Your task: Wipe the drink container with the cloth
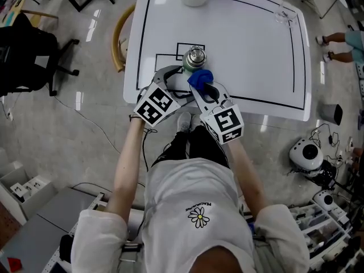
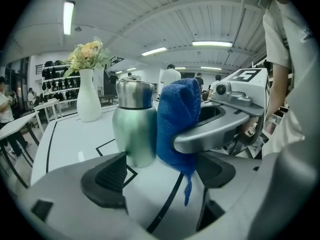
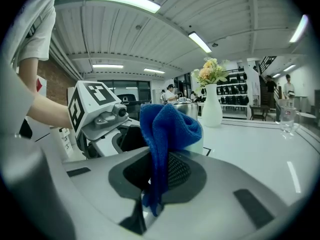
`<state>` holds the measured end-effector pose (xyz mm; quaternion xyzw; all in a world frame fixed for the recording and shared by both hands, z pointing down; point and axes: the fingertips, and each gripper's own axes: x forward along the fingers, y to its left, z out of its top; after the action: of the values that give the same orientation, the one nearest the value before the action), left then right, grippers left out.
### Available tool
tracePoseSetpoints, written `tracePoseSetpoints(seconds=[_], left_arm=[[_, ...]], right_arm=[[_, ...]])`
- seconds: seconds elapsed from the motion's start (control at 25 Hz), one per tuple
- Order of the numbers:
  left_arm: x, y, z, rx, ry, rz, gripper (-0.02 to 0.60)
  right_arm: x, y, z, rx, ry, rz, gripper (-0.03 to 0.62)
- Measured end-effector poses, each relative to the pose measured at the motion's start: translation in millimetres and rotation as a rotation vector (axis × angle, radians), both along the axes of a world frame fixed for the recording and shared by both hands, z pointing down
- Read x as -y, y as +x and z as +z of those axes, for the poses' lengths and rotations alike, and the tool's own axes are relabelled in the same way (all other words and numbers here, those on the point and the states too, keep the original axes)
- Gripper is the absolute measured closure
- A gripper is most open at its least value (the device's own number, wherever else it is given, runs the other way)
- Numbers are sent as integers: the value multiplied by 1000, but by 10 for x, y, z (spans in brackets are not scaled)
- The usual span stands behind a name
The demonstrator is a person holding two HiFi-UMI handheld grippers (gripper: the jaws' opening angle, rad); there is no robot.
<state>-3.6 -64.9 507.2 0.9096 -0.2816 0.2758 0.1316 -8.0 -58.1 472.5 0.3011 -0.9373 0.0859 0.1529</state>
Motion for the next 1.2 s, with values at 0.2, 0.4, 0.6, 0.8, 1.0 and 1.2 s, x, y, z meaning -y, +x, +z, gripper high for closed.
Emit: tracePoseSetpoints(seconds=[0.2,0.4,0.6,0.8,1.0,1.2], left_arm=[[-7,-1,-170,-45,38,-46,167],[60,11,-549,-81,142,-112,167],[135,28,-549,-126,117,-157,167],[226,-85,-315,-128,49,-194,167],[192,-20,-185,-98,13,-163,167],[129,17,-194,-97,3,-197,167]], right_arm=[[-14,163,-294,-29,64,-15,551],[386,315,-1032,-144,288,-71,551],[938,412,-1142,61,161,-19,551],[844,418,-845,167,5,9,551],[570,349,-791,249,-62,32,551],[422,369,-779,271,-70,88,551]])
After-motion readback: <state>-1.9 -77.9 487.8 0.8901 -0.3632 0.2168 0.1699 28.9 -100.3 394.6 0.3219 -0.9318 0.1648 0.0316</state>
